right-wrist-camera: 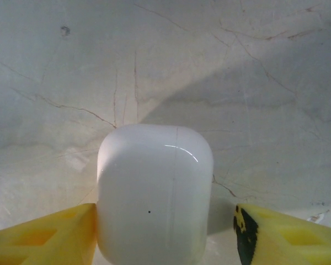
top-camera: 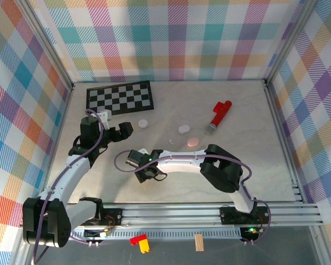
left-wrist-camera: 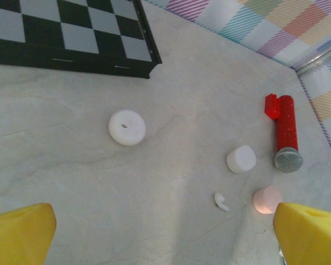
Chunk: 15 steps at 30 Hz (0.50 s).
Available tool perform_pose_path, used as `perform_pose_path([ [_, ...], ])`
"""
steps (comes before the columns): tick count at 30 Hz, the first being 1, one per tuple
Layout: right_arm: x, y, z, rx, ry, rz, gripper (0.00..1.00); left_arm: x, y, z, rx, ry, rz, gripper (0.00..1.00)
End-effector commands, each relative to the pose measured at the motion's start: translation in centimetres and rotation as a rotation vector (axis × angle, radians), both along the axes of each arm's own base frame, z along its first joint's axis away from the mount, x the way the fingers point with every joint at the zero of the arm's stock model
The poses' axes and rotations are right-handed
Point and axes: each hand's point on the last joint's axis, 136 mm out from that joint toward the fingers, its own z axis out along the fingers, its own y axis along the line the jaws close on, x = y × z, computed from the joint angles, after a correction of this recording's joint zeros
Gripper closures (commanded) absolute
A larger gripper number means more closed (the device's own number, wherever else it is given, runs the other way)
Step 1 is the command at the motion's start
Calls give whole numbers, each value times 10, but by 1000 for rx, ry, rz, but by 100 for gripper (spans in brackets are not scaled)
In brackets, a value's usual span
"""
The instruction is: Insert wireless bluetooth earbuds into charging case
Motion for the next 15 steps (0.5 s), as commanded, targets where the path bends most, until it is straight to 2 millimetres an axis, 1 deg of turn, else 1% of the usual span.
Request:
perform_pose_path([
  [1,-1,-4,-4,-51,1,-3,40,-2,12,5,36,12,49,0],
  [4,-2,-5,-6,-60,6,4,46,-3,16,3,42,32,73,0],
  [7,0,-8,-3,-72,-12,23,54,-3,20,2,37,53,105,0],
  [9,3,-11,3,-62,-44,38,58,-5,20,1,25,57,115,0],
  [13,12,-21,18,-16,-125,82,61,-8,25,4,-27,29,170,0],
  [15,16,-26,30,32,-171,132,62,-12,23,7,-50,41,172,0],
])
